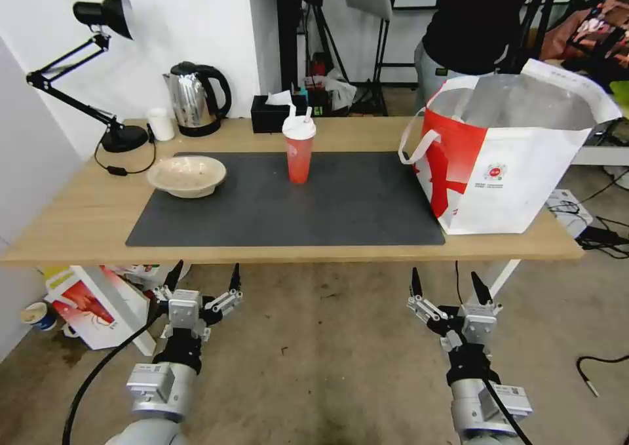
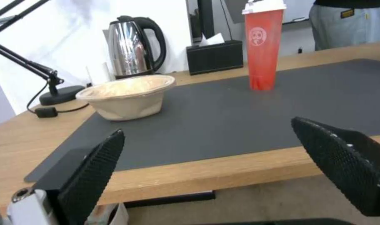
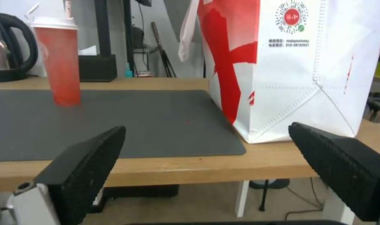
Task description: Pick up the trash from the table and place it into the takeout bag.
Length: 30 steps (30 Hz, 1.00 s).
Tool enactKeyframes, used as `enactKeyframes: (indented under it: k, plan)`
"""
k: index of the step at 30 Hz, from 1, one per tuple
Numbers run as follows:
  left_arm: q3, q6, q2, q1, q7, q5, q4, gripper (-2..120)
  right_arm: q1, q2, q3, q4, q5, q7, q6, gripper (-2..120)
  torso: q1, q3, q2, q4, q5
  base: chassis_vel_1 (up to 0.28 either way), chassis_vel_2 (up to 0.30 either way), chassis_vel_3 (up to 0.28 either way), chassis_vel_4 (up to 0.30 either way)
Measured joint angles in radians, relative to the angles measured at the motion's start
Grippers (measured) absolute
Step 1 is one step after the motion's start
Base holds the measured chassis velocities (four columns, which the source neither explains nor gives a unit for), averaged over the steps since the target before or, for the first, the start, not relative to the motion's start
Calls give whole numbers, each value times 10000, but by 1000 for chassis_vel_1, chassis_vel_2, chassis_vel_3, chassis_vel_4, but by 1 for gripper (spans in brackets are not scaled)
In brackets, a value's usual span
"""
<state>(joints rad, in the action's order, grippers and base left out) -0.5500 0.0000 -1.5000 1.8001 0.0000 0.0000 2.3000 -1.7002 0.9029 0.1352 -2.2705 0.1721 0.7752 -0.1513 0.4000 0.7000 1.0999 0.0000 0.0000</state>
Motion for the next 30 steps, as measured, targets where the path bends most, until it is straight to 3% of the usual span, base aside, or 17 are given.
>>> enactKeyframes:
  k: [13, 20, 23, 26, 30]
  plan:
    - [0, 0, 0, 0, 0, 0, 0, 100, 71, -95, 108, -49, 76, 1, -8, 100, 0, 0, 0, 0, 0, 0, 0, 0, 0]
    - [0, 0, 0, 0, 0, 0, 0, 100, 56, -550, 498, -987, 270, -93, 317, 100, 0, 0, 0, -1, -1, 0, 0, 0, 0]
    - [0, 0, 0, 0, 0, 0, 0, 100, 280, -934, 593, -1327, 755, -322, 486, 100, 0, 0, 0, -1, -1, 0, 0, 0, 0]
    - [0, 0, -1, 0, 0, 0, 0, 100, 851, -1516, 776, -1754, 2539, -1502, 201, 100, 1, 0, 0, 2, 1, 0, 0, 0, 0]
    - [0, 0, 0, 0, 0, 0, 0, 100, 1593, -1796, 893, -2210, 3960, -2658, -109, 100, 1, 0, 0, 1, 0, 0, 0, 0, 0]
